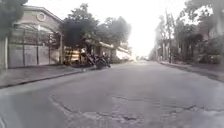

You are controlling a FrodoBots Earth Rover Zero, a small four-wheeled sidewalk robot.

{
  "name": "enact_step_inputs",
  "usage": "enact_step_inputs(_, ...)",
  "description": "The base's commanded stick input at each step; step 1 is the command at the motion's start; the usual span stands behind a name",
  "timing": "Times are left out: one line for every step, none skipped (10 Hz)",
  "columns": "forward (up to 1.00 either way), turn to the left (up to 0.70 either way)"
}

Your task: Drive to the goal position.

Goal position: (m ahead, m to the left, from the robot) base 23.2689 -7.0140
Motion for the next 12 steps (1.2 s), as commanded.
enact_step_inputs(0.83,0.0)
enact_step_inputs(0.0,0.0)
enact_step_inputs(0.0,0.0)
enact_step_inputs(0.63,0.0)
enact_step_inputs(0.86,0.0)
enact_step_inputs(0.82,0.0)
enact_step_inputs(0.79,0.0)
enact_step_inputs(0.83,0.0)
enact_step_inputs(0.92,-0.03)
enact_step_inputs(0.96,-0.35)
enact_step_inputs(0.96,-0.38)
enact_step_inputs(0.98,-0.39)
